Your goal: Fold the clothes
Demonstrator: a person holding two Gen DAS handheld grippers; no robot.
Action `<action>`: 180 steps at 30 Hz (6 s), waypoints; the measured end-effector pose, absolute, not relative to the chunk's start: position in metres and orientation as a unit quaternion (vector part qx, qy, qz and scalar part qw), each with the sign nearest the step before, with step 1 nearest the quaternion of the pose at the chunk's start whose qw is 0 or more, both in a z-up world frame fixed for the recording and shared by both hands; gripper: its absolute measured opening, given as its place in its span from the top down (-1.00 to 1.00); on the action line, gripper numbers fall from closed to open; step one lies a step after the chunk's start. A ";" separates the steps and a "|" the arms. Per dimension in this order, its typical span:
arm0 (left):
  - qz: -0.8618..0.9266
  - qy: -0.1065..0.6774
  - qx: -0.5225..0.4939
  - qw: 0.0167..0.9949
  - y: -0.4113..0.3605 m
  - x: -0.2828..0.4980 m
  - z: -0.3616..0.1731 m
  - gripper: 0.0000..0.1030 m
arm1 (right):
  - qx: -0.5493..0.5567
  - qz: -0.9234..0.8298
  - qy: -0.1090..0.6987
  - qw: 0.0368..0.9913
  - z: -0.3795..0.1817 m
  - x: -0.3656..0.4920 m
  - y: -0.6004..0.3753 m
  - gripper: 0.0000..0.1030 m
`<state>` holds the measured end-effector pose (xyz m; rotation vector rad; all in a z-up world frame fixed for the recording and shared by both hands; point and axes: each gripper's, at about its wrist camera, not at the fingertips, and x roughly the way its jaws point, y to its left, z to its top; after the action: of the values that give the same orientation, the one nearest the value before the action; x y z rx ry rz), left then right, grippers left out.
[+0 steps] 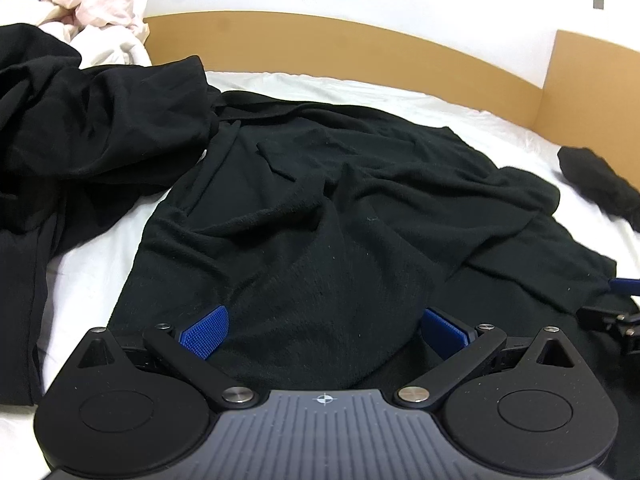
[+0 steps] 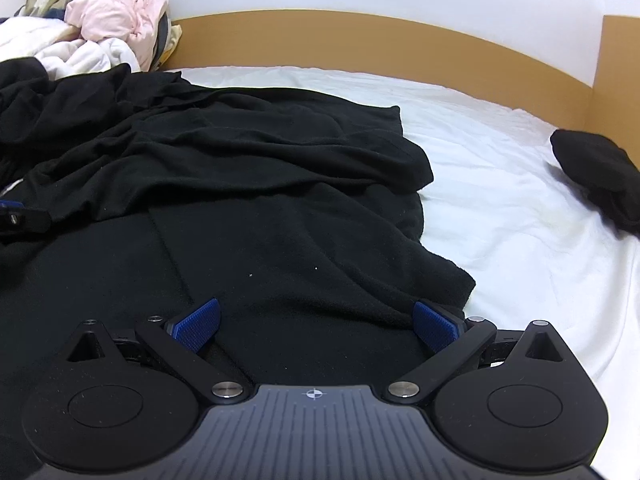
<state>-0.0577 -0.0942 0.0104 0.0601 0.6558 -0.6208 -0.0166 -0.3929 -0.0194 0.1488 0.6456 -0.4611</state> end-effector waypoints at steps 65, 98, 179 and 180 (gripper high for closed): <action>-0.290 0.317 0.040 0.902 -0.099 -0.058 0.009 -0.98 | 0.075 -0.225 0.314 0.920 -0.021 -0.023 -0.394 -1.00; -0.280 0.317 0.053 0.905 -0.103 -0.059 0.009 -0.98 | 0.075 -0.225 0.314 0.919 -0.021 -0.023 -0.394 -1.00; -0.259 0.292 0.022 0.920 -0.078 -0.073 0.020 -0.99 | 0.075 -0.225 0.313 0.920 -0.020 -0.025 -0.394 -1.00; -0.259 0.285 0.023 0.923 -0.071 -0.079 0.024 -0.99 | 0.075 -0.225 0.313 0.920 -0.021 -0.025 -0.394 -1.00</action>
<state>-0.0791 -0.0712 0.0235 0.0481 0.5849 -0.5314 -0.0254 -0.3937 -0.0207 0.1544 0.6435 -0.4622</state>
